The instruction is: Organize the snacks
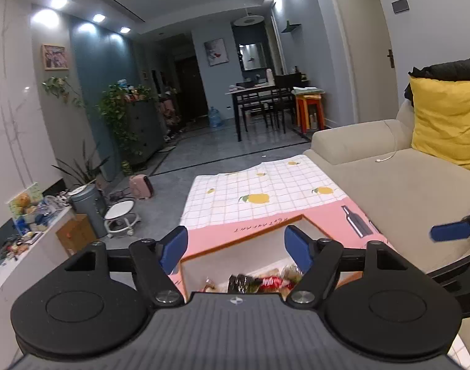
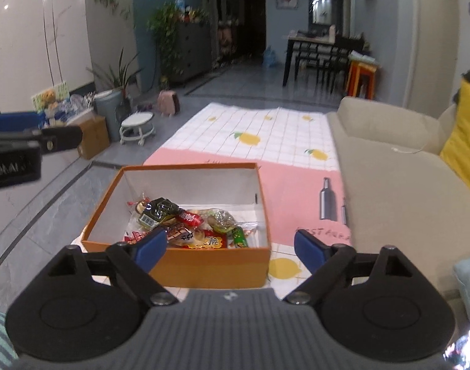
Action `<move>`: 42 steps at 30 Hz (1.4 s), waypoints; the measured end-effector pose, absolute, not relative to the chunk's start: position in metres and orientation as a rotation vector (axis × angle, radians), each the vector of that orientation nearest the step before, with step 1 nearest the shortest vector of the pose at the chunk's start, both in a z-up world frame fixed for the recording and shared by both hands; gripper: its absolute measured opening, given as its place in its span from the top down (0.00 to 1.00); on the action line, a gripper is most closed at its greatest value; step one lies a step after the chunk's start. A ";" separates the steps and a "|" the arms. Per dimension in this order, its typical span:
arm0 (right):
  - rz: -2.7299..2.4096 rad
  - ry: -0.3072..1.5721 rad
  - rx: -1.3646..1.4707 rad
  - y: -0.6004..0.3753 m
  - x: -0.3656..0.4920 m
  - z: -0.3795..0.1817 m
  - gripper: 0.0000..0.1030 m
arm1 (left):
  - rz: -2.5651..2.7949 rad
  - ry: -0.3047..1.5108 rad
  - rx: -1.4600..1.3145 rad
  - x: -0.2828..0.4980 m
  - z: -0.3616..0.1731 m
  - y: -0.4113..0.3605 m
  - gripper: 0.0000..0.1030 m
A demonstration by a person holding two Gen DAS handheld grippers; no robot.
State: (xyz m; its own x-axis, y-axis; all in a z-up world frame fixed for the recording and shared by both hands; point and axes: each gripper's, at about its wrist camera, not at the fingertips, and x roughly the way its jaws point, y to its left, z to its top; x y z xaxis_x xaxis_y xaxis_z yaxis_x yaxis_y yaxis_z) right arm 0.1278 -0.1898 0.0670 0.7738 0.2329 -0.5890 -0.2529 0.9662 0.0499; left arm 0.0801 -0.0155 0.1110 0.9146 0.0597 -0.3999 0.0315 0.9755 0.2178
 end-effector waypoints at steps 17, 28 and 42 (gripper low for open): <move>0.208 0.578 -0.019 -0.192 0.033 0.030 0.10 | 0.048 0.650 0.145 0.040 0.042 -0.013 0.16; 0.174 0.646 0.001 -0.194 0.046 0.005 0.10 | 0.033 0.725 0.165 0.044 0.018 -0.016 0.16; 0.190 0.637 -0.029 -0.187 0.046 0.005 0.10 | 0.036 0.736 0.166 0.048 0.016 -0.015 0.16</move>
State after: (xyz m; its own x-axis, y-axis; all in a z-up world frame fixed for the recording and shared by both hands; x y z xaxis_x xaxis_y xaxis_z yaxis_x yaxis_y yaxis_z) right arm 0.0462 -0.1866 0.0046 0.7871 0.1676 -0.5936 -0.1856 0.9821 0.0313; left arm 0.0476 -0.0151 0.0163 0.7410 0.0913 -0.6653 0.0253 0.9862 0.1635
